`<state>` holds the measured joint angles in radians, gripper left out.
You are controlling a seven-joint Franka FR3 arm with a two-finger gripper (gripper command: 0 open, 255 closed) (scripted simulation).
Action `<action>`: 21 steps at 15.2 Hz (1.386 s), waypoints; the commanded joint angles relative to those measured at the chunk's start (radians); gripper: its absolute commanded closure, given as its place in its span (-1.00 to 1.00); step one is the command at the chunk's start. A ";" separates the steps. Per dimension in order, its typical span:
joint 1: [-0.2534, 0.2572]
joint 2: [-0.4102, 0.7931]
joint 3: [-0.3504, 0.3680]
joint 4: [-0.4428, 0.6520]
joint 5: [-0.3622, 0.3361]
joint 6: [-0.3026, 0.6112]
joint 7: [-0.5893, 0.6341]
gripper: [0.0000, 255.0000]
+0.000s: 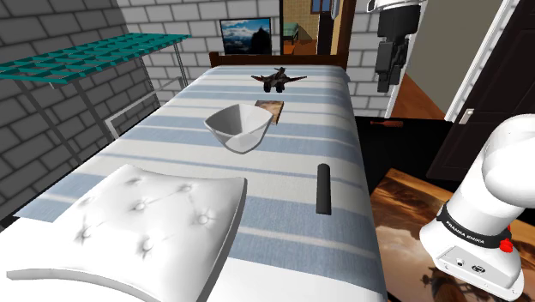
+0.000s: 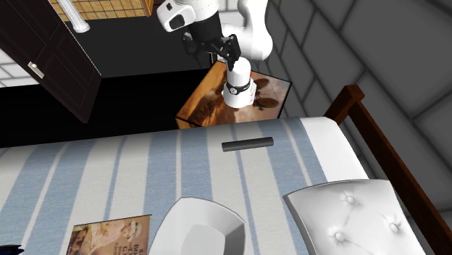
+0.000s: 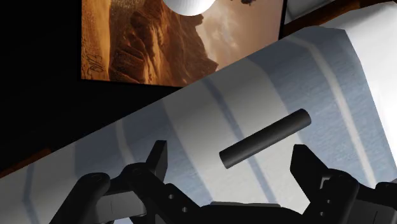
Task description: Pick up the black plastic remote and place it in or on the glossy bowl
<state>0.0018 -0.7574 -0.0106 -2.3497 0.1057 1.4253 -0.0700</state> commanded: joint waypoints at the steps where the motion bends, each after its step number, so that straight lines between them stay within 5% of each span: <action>1: 0.000 0.000 0.000 0.000 0.000 0.000 0.000 -1.00; 11: -0.094 -0.037 0.327 -0.259 0.185 0.316 0.613 -1.00; 17: -0.175 0.095 0.554 -0.304 0.266 0.539 0.983 -1.00; 21: -0.275 0.240 0.716 -0.291 0.264 0.694 1.246 -1.00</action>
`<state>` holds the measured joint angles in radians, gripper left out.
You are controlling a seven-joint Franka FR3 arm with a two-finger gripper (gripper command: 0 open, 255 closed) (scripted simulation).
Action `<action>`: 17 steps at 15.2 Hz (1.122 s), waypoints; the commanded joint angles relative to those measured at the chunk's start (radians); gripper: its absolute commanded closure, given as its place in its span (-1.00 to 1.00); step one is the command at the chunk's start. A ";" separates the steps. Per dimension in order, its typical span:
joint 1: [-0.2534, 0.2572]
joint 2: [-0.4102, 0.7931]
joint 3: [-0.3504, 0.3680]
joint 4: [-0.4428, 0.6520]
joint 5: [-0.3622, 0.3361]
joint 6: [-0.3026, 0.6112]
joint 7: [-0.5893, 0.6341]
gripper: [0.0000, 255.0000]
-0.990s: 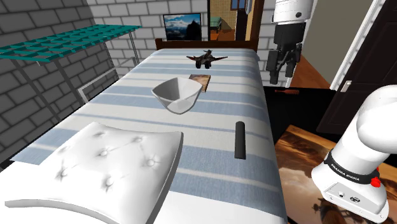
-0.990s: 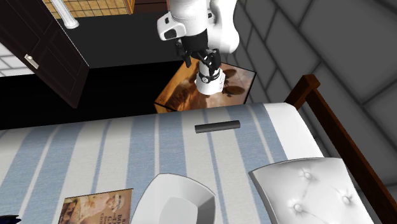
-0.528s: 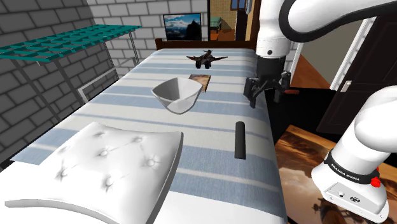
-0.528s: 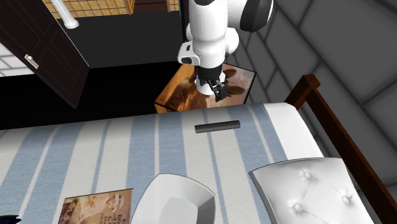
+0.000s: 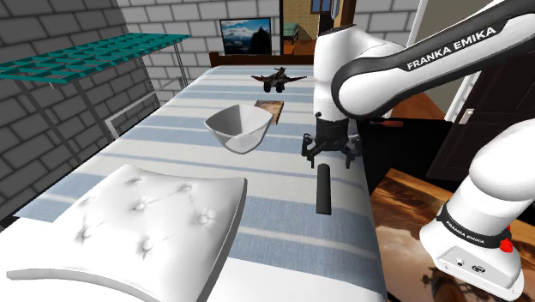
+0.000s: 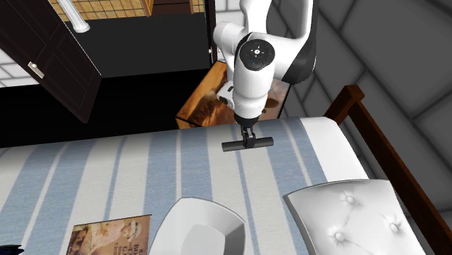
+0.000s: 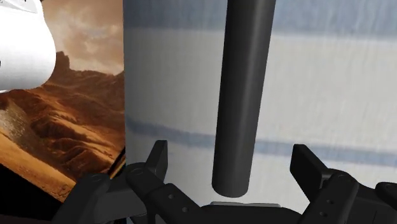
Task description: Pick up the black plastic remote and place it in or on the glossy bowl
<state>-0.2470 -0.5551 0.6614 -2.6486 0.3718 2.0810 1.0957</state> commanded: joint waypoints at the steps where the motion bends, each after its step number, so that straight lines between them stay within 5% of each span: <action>1: -0.053 0.074 0.080 0.014 -0.011 0.071 0.139 -1.00; 9: -0.075 0.155 0.131 -0.041 -0.016 0.204 0.155 -1.00; 16: -0.075 0.155 0.131 -0.041 -0.016 0.204 0.155 -1.00; 17: -0.075 0.155 0.131 -0.041 -0.016 0.204 0.155 1.00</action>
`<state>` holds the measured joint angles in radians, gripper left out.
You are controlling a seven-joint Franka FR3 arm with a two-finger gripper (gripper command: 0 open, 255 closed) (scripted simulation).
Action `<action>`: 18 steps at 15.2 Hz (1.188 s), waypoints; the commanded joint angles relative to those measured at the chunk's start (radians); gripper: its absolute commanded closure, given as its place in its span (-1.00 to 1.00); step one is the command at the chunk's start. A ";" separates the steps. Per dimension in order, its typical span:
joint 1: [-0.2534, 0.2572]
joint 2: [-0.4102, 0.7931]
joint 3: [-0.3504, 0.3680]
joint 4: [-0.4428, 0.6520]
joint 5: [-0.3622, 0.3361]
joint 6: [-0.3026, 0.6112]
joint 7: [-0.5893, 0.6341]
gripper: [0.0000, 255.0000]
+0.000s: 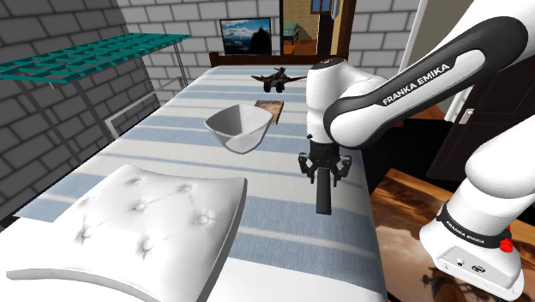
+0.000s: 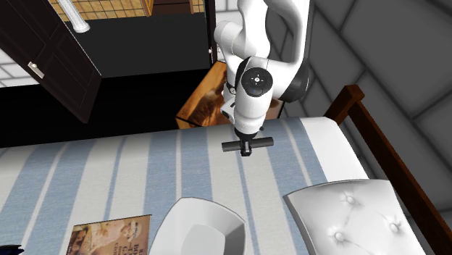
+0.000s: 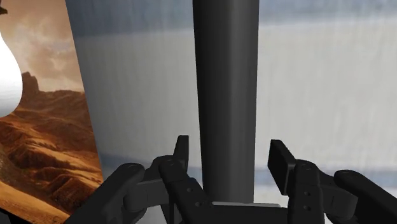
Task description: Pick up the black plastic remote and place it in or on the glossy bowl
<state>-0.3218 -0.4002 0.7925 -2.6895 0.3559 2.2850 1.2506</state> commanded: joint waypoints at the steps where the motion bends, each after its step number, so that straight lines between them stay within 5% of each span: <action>1: 0.000 0.000 0.000 0.000 0.000 0.000 0.000 1.00; 9: 0.000 0.000 0.000 0.000 0.000 0.000 0.000 1.00; 18: 0.030 -0.107 -0.067 0.056 0.009 -0.161 -0.025 1.00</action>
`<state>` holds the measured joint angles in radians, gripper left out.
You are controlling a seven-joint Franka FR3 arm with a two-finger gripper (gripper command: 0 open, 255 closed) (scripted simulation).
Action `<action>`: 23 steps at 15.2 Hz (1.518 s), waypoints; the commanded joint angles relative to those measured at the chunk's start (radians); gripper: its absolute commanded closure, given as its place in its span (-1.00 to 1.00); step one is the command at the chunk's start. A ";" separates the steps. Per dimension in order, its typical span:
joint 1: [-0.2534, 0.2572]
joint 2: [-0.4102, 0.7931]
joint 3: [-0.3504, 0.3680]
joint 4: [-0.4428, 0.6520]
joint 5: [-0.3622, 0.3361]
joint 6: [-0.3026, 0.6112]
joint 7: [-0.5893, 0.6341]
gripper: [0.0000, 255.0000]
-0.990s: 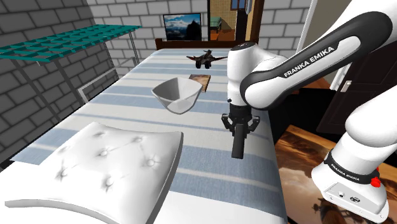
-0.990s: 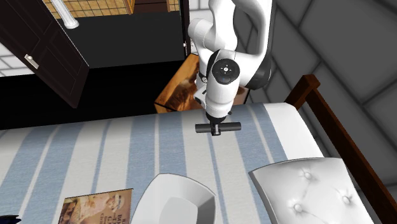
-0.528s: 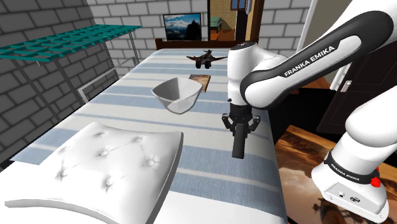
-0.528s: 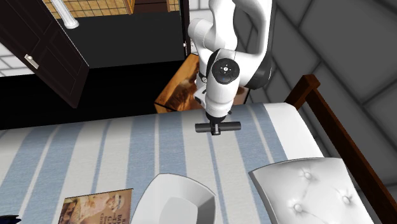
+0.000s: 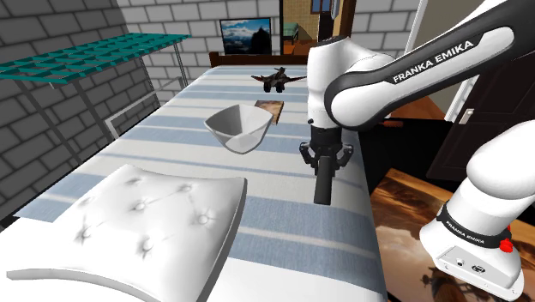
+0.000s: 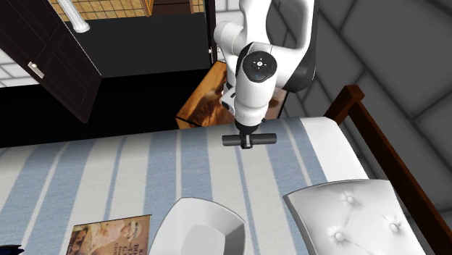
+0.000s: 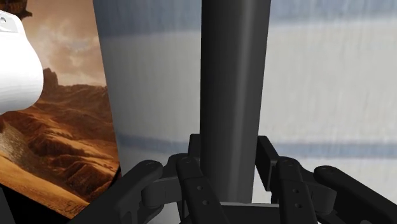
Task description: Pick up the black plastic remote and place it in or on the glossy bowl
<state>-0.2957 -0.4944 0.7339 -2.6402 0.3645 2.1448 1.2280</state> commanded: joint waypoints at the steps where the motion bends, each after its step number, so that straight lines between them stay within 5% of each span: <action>1: 0.006 -0.023 -0.015 0.014 0.000 -0.037 -0.004 1.00; 23: 0.014 -0.143 -0.134 0.226 -0.046 -0.369 -0.016 1.00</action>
<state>-0.2822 -0.6333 0.6038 -2.4248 0.3197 1.7902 1.2101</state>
